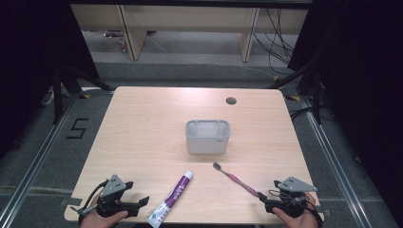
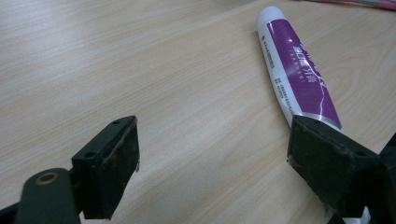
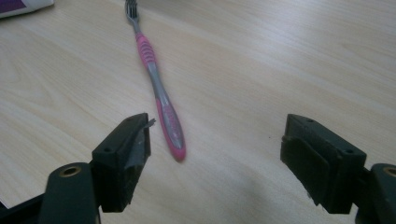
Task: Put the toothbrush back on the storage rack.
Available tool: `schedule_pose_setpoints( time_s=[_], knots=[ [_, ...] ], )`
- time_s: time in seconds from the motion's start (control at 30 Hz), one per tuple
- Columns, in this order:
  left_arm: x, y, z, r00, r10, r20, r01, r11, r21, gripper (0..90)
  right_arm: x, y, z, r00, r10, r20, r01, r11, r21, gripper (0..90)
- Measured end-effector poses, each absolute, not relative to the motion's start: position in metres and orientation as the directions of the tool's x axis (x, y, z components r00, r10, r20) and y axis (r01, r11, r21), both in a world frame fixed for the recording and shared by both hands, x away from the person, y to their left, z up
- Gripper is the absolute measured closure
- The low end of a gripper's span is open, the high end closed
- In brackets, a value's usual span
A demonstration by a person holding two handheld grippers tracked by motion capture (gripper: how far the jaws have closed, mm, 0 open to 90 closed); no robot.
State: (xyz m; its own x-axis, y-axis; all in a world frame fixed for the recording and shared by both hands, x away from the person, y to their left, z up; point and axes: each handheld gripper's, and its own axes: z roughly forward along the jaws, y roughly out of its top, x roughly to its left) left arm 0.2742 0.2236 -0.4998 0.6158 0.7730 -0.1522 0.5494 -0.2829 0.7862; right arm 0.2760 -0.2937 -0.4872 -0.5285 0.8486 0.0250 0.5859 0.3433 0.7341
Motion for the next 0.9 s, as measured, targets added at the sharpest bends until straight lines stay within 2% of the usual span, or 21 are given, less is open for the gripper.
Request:
schedule_pose_setpoints(
  time_s=[0.1, 0.17, 0.3, 0.43, 0.47, 0.53, 0.77, 0.8, 0.9],
  knots=[
    [0.274, 0.223, -0.500, 0.616, 0.773, -0.153, 0.549, -0.282, 0.787, 16.4, 0.278, -0.296, -0.488, -0.542, 0.840, -0.011, 0.562, 0.372, 0.739, 24.6],
    [0.275, 0.225, -0.499, 0.632, 0.763, -0.133, 0.544, -0.316, 0.778, 16.4, 0.278, -0.296, -0.488, -0.545, 0.838, -0.002, 0.569, 0.372, 0.734, 26.0],
    [0.275, 0.224, -0.500, 0.618, 0.772, -0.149, 0.549, -0.288, 0.785, 16.4, 0.280, -0.294, -0.486, -0.572, 0.820, 0.030, 0.579, 0.377, 0.722, 27.1],
    [0.275, 0.223, -0.500, 0.615, 0.773, -0.156, 0.550, -0.278, 0.788, 16.4, 0.286, -0.292, -0.482, -0.592, 0.805, -0.025, 0.553, 0.429, 0.714, 28.8],
    [0.275, 0.224, -0.501, 0.617, 0.772, -0.154, 0.548, -0.281, 0.788, 16.4, 0.285, -0.288, -0.480, -0.590, 0.807, 0.012, 0.588, 0.420, 0.691, 30.9],
    [0.275, 0.226, -0.499, 0.626, 0.770, -0.127, 0.551, -0.320, 0.771, 16.4, 0.288, -0.288, -0.479, -0.612, 0.791, -0.012, 0.565, 0.448, 0.693, 31.0],
    [0.276, 0.226, -0.499, 0.625, 0.769, -0.136, 0.549, -0.308, 0.777, 16.3, 0.295, -0.281, -0.471, -0.627, 0.779, -0.007, 0.578, 0.471, 0.666, 35.0],
    [0.275, 0.224, -0.500, 0.612, 0.774, -0.161, 0.549, -0.269, 0.791, 16.3, 0.299, -0.279, -0.468, -0.647, 0.762, -0.028, 0.559, 0.499, 0.662, 35.2],
    [0.275, 0.224, -0.500, 0.609, 0.776, -0.164, 0.551, -0.265, 0.791, 16.1, 0.302, -0.275, -0.466, -0.658, 0.752, -0.039, 0.548, 0.514, 0.660, 35.1]
  ],
)
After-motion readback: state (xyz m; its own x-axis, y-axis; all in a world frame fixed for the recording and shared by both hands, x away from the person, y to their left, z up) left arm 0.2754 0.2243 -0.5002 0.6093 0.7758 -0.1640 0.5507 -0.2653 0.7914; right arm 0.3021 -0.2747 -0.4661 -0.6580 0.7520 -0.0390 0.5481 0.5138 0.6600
